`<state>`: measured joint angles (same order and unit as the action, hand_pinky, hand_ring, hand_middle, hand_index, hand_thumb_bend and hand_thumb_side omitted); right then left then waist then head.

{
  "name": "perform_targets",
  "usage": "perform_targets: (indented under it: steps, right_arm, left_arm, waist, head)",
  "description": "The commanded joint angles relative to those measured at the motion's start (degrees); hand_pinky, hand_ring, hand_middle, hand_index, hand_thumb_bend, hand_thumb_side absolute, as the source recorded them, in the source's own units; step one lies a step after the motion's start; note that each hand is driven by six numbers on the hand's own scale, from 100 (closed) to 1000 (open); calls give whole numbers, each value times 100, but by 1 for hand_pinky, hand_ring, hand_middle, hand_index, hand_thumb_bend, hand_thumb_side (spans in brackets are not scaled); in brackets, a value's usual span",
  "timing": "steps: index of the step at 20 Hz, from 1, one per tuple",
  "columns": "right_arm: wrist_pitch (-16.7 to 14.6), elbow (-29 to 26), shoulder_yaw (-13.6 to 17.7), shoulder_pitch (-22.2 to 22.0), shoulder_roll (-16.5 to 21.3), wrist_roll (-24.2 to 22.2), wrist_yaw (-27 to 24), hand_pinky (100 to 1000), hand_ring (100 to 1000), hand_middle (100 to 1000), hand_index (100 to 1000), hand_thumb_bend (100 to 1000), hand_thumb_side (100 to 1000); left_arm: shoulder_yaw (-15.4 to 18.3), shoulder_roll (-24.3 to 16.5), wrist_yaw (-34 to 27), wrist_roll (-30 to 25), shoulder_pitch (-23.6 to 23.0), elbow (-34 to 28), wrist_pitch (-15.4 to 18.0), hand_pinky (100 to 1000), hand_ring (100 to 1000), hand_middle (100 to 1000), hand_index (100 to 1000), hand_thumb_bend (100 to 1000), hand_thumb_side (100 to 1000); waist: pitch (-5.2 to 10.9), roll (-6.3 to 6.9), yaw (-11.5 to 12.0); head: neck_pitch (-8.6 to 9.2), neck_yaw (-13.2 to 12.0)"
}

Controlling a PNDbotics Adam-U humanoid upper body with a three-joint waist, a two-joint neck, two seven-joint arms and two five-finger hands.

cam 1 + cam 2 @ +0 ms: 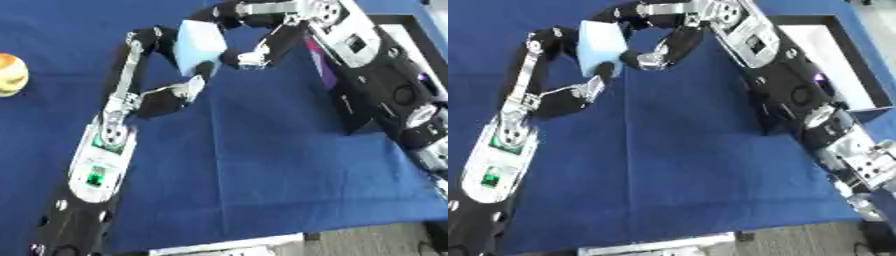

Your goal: Pick up the objects with one hand, pass them to the other hand, and then place them into the box on the other side of the table.

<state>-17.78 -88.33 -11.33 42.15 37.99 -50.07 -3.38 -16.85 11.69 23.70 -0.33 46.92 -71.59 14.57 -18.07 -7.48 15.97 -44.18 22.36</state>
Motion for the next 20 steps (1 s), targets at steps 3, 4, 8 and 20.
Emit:
perform_targets:
  steps: [3,4,8,20]
  right_arm:
    - [-83,0,84,100,91,-190,-186,776,1000,707,934,100,394]
    - [-56,-1,82,100,90,-190,-220,772,1000,696,920,100,374]
    - [52,-20,88,100,95,-190,-335,761,1000,678,899,100,341]
    - [230,12,147,88,78,-190,-430,734,1000,634,839,100,252]
  left_arm:
    - [-115,142,-76,62,79,-147,41,713,442,393,616,100,159]
    - [-116,143,-79,77,77,-135,37,717,447,404,630,100,163]
    - [-99,140,-45,125,70,-89,7,730,465,432,665,100,181]
    - [-78,146,39,276,46,17,-104,750,492,479,726,210,333]
  waist:
    - [47,-38,-17]
    - [46,-36,-17]
    - [45,-33,-17]
    - [48,-41,-23]
  head:
    - [6,40]
    - [6,42]
    - [6,47]
    - [6,67]
